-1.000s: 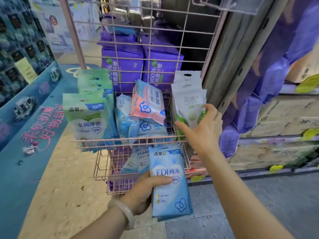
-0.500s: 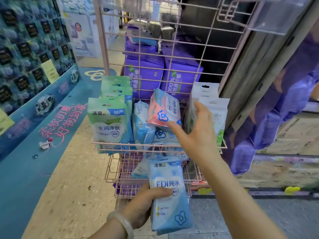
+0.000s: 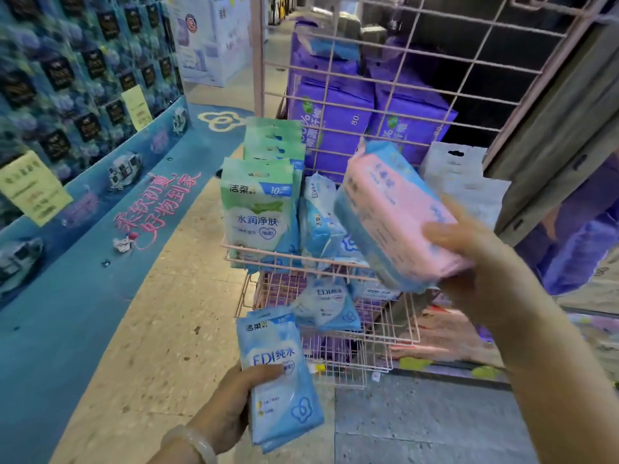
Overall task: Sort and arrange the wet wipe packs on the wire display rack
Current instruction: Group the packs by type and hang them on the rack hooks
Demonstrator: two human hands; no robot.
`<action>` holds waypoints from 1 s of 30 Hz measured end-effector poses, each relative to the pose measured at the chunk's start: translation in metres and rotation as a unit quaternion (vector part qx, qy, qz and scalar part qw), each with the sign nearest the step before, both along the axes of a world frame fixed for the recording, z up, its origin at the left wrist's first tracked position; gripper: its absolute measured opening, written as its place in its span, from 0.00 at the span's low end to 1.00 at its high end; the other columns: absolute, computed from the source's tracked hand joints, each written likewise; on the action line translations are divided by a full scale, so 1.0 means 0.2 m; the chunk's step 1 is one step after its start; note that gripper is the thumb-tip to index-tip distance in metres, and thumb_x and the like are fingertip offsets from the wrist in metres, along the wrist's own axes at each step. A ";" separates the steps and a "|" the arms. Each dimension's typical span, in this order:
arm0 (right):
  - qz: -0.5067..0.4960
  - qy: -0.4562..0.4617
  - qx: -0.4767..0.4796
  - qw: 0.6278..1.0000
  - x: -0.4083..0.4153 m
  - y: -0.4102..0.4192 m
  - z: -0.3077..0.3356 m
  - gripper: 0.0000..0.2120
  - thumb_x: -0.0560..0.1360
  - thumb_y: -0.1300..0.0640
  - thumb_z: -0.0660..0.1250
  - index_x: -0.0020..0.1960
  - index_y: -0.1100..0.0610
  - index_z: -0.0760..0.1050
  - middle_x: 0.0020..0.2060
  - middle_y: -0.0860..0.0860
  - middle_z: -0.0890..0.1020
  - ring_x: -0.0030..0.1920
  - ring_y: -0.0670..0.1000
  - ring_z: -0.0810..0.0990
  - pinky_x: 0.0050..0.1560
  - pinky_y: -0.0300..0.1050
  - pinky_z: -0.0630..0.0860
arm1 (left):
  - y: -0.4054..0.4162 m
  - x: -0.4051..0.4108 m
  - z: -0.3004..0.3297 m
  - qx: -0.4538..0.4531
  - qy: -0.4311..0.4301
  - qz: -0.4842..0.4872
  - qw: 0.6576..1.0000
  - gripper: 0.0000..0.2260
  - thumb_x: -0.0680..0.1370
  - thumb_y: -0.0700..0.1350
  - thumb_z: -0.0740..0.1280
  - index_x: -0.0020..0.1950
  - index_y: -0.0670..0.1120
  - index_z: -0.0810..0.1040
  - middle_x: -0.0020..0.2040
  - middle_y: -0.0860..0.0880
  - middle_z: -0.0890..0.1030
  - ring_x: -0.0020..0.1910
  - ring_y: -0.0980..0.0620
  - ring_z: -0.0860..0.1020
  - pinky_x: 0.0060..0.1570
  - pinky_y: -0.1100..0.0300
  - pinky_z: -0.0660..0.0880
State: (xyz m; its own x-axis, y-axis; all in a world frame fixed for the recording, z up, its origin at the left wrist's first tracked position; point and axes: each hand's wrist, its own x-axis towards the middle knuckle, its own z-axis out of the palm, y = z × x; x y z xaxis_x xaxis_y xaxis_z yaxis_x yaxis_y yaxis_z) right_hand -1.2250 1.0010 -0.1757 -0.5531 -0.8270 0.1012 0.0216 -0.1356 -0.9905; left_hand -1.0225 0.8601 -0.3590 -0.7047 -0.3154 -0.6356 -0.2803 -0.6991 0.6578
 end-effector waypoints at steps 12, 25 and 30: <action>-0.100 0.045 0.336 0.935 0.18 -0.41 -0.83 0.33 0.63 0.44 0.72 0.63 0.53 0.67 0.59 0.51 0.76 0.56 0.52 0.76 0.56 0.42 0.71 | -0.09 0.17 -0.08 0.009 -0.009 0.098 0.995 0.23 0.61 0.39 0.72 0.56 0.38 0.79 0.51 0.36 0.83 0.42 0.39 0.83 0.52 0.45 0.77; -0.255 0.375 0.147 0.879 0.21 -0.40 -0.24 0.35 0.64 0.37 0.69 0.65 0.52 0.66 0.58 0.49 0.73 0.60 0.47 0.71 0.57 0.35 0.64 | -0.02 -0.06 0.06 -0.009 0.028 0.049 0.998 0.21 0.63 0.41 0.72 0.56 0.40 0.79 0.48 0.38 0.84 0.43 0.39 0.83 0.54 0.42 0.77; -0.232 0.364 0.335 0.838 0.05 -0.57 -0.27 0.37 0.66 0.39 0.70 0.66 0.57 0.62 0.56 0.57 0.77 0.58 0.59 0.75 0.54 0.53 0.73 | 0.02 -0.09 0.10 -0.015 0.035 0.023 0.999 0.23 0.63 0.41 0.71 0.57 0.39 0.79 0.50 0.37 0.84 0.44 0.39 0.83 0.47 0.47 0.80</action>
